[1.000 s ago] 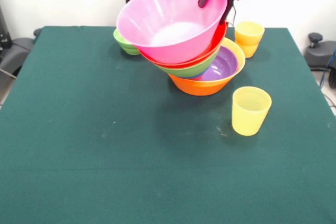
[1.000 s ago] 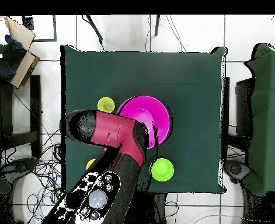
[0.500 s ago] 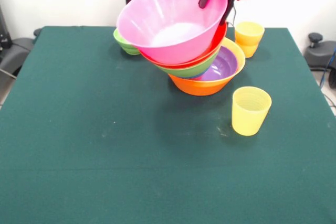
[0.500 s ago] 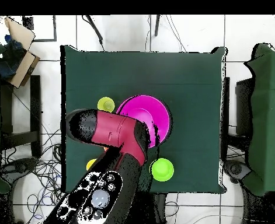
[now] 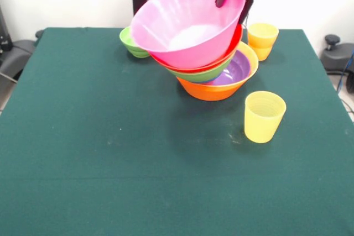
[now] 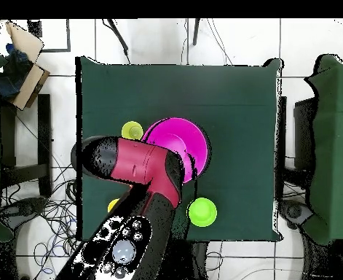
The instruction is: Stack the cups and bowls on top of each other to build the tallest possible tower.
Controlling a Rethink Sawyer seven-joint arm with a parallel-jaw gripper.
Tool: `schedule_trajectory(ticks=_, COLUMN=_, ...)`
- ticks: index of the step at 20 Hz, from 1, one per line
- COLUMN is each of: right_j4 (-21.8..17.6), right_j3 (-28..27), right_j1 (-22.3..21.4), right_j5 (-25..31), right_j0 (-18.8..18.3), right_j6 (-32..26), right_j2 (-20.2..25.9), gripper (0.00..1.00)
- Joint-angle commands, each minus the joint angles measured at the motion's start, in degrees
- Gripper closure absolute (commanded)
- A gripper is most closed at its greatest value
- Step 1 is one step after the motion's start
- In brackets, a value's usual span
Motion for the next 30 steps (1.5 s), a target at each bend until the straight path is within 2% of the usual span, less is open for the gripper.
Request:
schedule_trajectory(ticks=1, right_j4=0.34, right_j3=3.53, right_j1=-1.52, right_j5=1.65, right_j0=-1.3, right_j6=3.23, right_j2=7.47, gripper=0.0)
schedule_trajectory(ticks=5, right_j4=-0.02, right_j3=3.39, right_j1=-1.28, right_j5=1.44, right_j0=-1.28, right_j6=3.53, right_j2=7.5, gripper=0.0)
schedule_trajectory(ticks=16, right_j4=-0.88, right_j3=3.55, right_j1=2.93, right_j5=-4.51, right_j0=-2.19, right_j6=4.29, right_j2=8.29, gripper=0.0)
schedule_trajectory(ticks=30, right_j4=1.0, right_j3=3.58, right_j1=0.97, right_j5=-2.74, right_j0=-2.66, right_j6=4.37, right_j2=10.58, gripper=0.0)
